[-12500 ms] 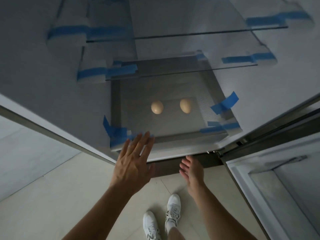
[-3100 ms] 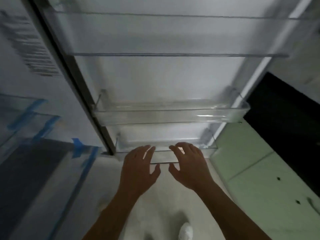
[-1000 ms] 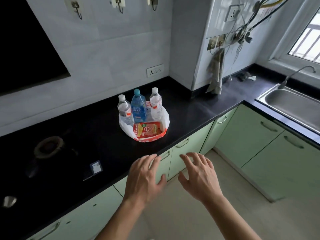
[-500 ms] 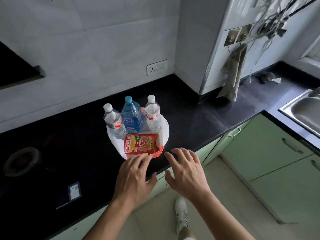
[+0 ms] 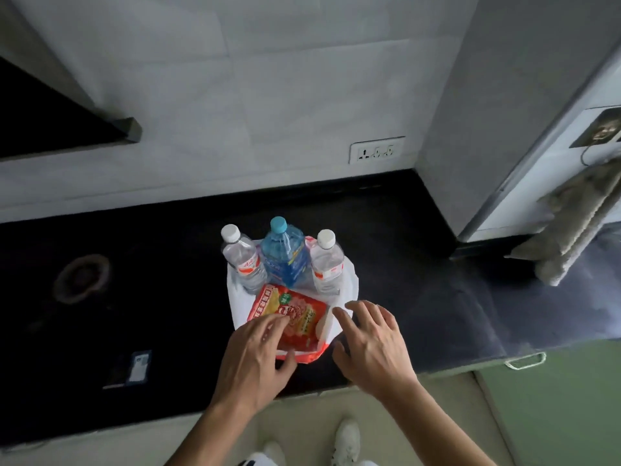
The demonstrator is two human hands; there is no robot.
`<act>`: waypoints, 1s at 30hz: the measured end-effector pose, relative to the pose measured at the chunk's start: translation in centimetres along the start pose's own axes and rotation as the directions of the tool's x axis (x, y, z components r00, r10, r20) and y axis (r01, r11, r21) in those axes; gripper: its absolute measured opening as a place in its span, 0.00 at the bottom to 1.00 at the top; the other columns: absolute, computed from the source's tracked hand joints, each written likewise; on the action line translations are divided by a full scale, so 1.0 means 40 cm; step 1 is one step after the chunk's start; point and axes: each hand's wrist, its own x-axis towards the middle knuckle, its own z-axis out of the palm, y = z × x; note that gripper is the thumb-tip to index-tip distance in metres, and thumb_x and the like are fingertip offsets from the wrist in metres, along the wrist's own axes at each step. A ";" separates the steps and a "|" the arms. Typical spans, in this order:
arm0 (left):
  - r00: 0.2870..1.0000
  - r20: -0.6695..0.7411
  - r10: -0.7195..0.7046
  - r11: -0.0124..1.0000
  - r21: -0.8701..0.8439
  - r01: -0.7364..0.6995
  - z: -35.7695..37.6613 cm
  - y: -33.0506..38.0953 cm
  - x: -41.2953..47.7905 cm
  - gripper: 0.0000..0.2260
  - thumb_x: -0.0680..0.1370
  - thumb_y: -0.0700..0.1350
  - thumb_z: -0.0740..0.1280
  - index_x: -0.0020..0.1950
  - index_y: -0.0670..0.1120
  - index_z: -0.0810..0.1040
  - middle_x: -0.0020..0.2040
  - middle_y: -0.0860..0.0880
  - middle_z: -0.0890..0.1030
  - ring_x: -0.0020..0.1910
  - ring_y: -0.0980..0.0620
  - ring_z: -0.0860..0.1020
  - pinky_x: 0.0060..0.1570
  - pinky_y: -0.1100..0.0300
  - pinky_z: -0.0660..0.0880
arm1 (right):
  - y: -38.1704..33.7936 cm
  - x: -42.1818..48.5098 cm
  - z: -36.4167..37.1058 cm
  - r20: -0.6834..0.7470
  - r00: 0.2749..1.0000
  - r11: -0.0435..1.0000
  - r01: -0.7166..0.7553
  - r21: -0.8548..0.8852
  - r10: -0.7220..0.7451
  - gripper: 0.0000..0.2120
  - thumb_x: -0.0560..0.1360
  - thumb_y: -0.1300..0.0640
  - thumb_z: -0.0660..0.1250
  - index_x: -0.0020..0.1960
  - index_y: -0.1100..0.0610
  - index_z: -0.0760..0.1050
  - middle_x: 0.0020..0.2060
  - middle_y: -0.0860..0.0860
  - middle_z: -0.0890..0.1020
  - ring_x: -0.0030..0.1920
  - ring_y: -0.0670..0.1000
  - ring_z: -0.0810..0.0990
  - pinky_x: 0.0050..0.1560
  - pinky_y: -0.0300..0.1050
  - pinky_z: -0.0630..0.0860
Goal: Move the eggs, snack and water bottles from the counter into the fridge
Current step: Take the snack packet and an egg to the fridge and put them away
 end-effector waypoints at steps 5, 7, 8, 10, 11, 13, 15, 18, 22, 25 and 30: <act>1.000 -0.012 0.004 0.999 -0.041 -0.004 0.018 -0.036 0.056 0.23 0.74 0.55 0.62 0.65 0.46 0.77 0.60 0.51 0.80 0.58 0.52 0.78 0.58 0.55 0.77 | -0.008 0.041 0.053 0.100 0.994 0.999 -0.034 -0.005 0.034 0.21 0.68 0.50 0.60 0.58 0.54 0.78 0.53 0.52 0.81 0.53 0.57 0.80 0.47 0.51 0.80; 1.000 0.005 0.028 0.999 -0.038 -0.028 0.034 -0.056 0.080 0.21 0.74 0.54 0.65 0.65 0.47 0.76 0.60 0.52 0.80 0.58 0.52 0.79 0.57 0.55 0.77 | -0.013 0.055 0.075 0.108 0.992 0.997 -0.072 0.013 0.070 0.20 0.69 0.50 0.61 0.57 0.54 0.78 0.52 0.52 0.80 0.50 0.56 0.80 0.44 0.50 0.81; 0.999 0.017 0.035 0.999 -0.037 -0.035 0.043 -0.067 0.092 0.21 0.74 0.53 0.67 0.65 0.48 0.76 0.61 0.52 0.80 0.58 0.52 0.79 0.57 0.55 0.78 | -0.018 0.062 0.083 0.106 0.990 0.995 -0.097 0.026 0.094 0.18 0.70 0.51 0.62 0.57 0.55 0.78 0.51 0.52 0.80 0.48 0.55 0.79 0.43 0.49 0.80; 0.998 0.048 0.039 0.999 -0.034 -0.037 0.063 -0.091 0.111 0.22 0.73 0.52 0.69 0.65 0.47 0.77 0.61 0.51 0.80 0.58 0.52 0.79 0.56 0.54 0.79 | -0.033 0.078 0.102 0.099 0.988 0.991 -0.122 0.051 0.117 0.15 0.70 0.53 0.65 0.56 0.56 0.77 0.49 0.52 0.78 0.44 0.54 0.77 0.39 0.47 0.80; 0.998 0.060 0.034 0.999 -0.028 -0.033 0.075 -0.103 0.118 0.22 0.73 0.52 0.71 0.65 0.47 0.77 0.61 0.51 0.80 0.57 0.51 0.80 0.55 0.54 0.79 | -0.044 0.086 0.112 0.105 0.987 0.990 -0.126 0.059 0.119 0.16 0.70 0.54 0.65 0.56 0.56 0.76 0.48 0.52 0.78 0.43 0.55 0.76 0.38 0.47 0.80; 0.997 0.077 -0.003 0.999 -0.036 0.006 0.101 -0.127 0.123 0.22 0.72 0.52 0.73 0.64 0.46 0.79 0.61 0.50 0.80 0.56 0.51 0.80 0.54 0.55 0.80 | -0.069 0.104 0.133 0.132 0.982 0.986 -0.144 0.078 0.133 0.17 0.70 0.56 0.65 0.59 0.57 0.74 0.47 0.53 0.77 0.42 0.55 0.75 0.37 0.48 0.80; 0.993 0.094 -0.067 0.993 -0.086 0.075 0.125 -0.148 0.124 0.22 0.73 0.53 0.73 0.64 0.45 0.79 0.61 0.50 0.79 0.55 0.50 0.80 0.52 0.55 0.80 | -0.094 0.123 0.157 0.154 0.976 0.979 -0.169 0.114 0.151 0.16 0.72 0.56 0.60 0.59 0.57 0.73 0.48 0.54 0.76 0.42 0.55 0.76 0.35 0.49 0.81; 0.981 0.084 -0.174 0.965 -0.182 0.187 0.148 -0.167 0.123 0.20 0.74 0.52 0.73 0.63 0.46 0.79 0.58 0.47 0.78 0.55 0.48 0.78 0.53 0.54 0.79 | -0.119 0.137 0.191 0.177 0.962 0.956 -0.239 0.172 0.209 0.15 0.75 0.53 0.54 0.56 0.58 0.73 0.46 0.54 0.76 0.40 0.55 0.79 0.35 0.49 0.82; 0.939 0.084 -0.334 0.902 -0.262 0.344 0.159 -0.181 0.141 0.22 0.72 0.54 0.75 0.61 0.46 0.77 0.56 0.48 0.76 0.57 0.49 0.75 0.55 0.56 0.77 | -0.104 0.124 0.223 0.199 0.918 0.919 -0.371 0.129 0.343 0.09 0.73 0.57 0.64 0.52 0.58 0.73 0.43 0.54 0.75 0.36 0.56 0.78 0.30 0.51 0.79; 0.925 0.087 -0.371 0.881 -0.283 0.380 0.178 -0.186 0.151 0.25 0.71 0.55 0.76 0.63 0.46 0.75 0.56 0.48 0.76 0.58 0.49 0.75 0.58 0.54 0.76 | -0.083 0.119 0.225 0.167 0.920 0.927 -0.368 0.067 0.354 0.08 0.68 0.62 0.73 0.44 0.59 0.75 0.36 0.52 0.72 0.30 0.54 0.71 0.25 0.48 0.76; 0.903 0.118 -0.412 0.864 -0.265 0.429 0.201 -0.195 0.167 0.28 0.70 0.54 0.77 0.65 0.43 0.75 0.58 0.44 0.77 0.61 0.46 0.74 0.60 0.52 0.76 | -0.068 0.123 0.230 0.206 0.926 0.948 -0.316 -0.034 0.316 0.07 0.67 0.61 0.75 0.40 0.61 0.78 0.35 0.54 0.74 0.29 0.52 0.70 0.22 0.47 0.76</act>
